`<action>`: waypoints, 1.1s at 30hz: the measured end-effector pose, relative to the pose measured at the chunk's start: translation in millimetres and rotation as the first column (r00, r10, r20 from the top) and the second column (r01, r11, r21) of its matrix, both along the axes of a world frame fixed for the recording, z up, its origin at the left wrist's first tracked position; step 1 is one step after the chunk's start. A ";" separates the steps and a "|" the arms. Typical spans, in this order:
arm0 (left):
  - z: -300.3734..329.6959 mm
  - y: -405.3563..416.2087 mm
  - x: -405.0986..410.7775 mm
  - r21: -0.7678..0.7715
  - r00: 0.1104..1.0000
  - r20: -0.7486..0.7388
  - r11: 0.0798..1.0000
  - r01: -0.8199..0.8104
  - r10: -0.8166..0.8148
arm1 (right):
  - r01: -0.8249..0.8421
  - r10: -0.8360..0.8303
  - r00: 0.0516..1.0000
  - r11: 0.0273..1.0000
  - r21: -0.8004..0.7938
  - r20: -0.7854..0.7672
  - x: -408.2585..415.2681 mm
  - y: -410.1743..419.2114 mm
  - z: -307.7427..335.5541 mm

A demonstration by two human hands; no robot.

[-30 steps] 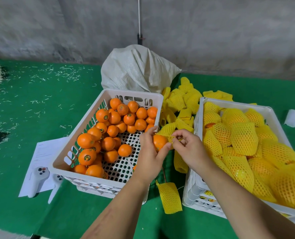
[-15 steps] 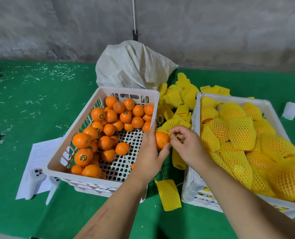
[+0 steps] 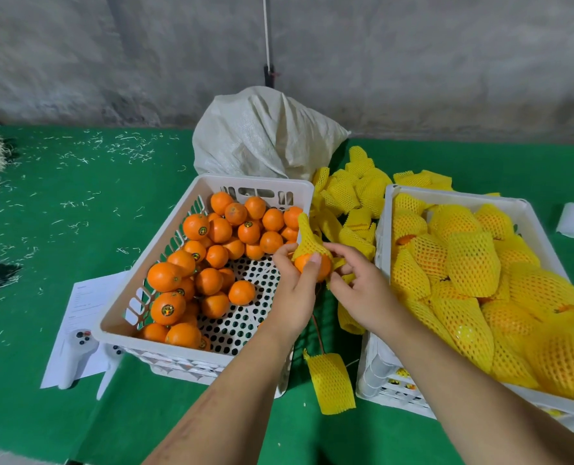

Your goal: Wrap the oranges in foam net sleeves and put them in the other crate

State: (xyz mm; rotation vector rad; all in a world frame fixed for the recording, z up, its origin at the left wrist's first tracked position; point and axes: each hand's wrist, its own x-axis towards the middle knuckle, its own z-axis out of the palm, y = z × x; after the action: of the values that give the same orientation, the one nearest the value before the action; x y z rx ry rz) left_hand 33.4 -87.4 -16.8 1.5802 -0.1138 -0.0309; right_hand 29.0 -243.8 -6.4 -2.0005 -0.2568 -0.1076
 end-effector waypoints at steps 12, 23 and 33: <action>-12.7 9.3 -5.7 0.203 0.987 0.156 0.976 -0.080 0.049 | 0.146 -0.158 0.976 0.985 0.088 0.148 3.3 -3.0 -6.6; -4.9 7.7 -13.5 0.286 0.988 0.130 0.957 0.042 -0.082 | 0.067 -0.068 0.997 0.998 0.015 0.038 6.3 -2.6 -7.7; -7.6 7.3 -14.0 0.237 0.983 0.181 0.971 -0.027 -0.016 | 0.203 -0.204 0.977 0.979 0.026 0.061 7.8 -8.7 -11.1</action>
State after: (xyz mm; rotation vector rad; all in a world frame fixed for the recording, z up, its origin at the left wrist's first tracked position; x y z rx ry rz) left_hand 19.4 -80.1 -24.4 1.8232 -0.2566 0.1082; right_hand 36.8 -252.5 -17.5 -2.0016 -0.0898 -0.3036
